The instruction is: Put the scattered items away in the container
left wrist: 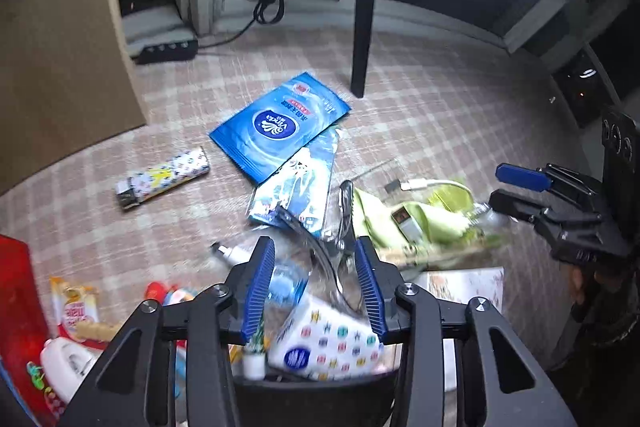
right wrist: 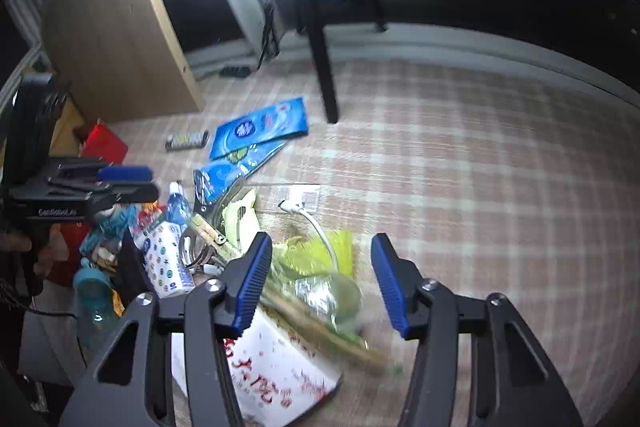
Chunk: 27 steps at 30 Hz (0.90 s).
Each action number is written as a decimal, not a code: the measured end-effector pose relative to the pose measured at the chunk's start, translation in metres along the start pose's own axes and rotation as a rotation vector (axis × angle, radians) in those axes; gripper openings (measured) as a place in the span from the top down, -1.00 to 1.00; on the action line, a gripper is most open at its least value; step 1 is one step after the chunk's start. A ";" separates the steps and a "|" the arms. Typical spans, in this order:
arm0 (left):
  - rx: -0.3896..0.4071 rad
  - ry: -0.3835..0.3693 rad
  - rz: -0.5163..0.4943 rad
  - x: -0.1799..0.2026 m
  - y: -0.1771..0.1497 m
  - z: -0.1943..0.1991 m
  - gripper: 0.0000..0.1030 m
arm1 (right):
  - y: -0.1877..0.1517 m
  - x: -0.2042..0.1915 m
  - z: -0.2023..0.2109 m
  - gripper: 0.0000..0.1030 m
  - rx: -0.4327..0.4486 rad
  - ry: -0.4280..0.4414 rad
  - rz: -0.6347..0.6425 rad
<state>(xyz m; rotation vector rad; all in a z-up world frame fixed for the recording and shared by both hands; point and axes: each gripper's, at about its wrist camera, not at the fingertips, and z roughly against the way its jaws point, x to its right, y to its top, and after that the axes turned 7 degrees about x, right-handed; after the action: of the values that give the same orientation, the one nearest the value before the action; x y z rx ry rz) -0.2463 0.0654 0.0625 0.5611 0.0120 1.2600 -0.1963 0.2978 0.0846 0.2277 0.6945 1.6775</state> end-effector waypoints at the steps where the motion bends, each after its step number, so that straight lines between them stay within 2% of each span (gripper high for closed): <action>1: -0.014 0.003 0.009 0.000 0.002 -0.006 0.31 | 0.002 0.001 -0.006 0.05 -0.016 0.006 0.003; 5: -0.062 0.007 0.060 -0.007 0.005 -0.025 0.36 | 0.007 0.002 -0.026 0.07 -0.068 0.023 0.026; 11: -0.086 0.024 0.090 -0.012 0.008 -0.039 0.36 | 0.014 -0.002 -0.043 0.14 -0.108 0.042 0.064; 13: -0.095 0.028 0.089 -0.011 0.009 -0.044 0.45 | 0.015 -0.002 -0.050 0.18 -0.122 0.042 0.067; 16: -0.102 0.042 0.064 -0.005 0.009 -0.049 0.63 | 0.014 -0.002 -0.058 0.33 -0.144 0.043 0.071; 19: -0.093 0.040 0.055 -0.002 0.009 -0.048 0.73 | 0.013 -0.002 -0.059 0.48 -0.148 0.038 0.071; 23: -0.072 0.033 0.046 0.000 0.008 -0.044 0.76 | 0.015 0.004 -0.053 0.80 -0.136 0.050 0.038; 27: -0.045 0.011 0.042 0.002 0.006 -0.034 0.81 | 0.014 0.008 -0.042 0.87 -0.111 0.061 0.006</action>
<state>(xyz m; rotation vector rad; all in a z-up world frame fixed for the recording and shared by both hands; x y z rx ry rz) -0.2613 0.0821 0.0357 0.5181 -0.0192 1.3006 -0.2312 0.2910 0.0571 0.1001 0.6440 1.7287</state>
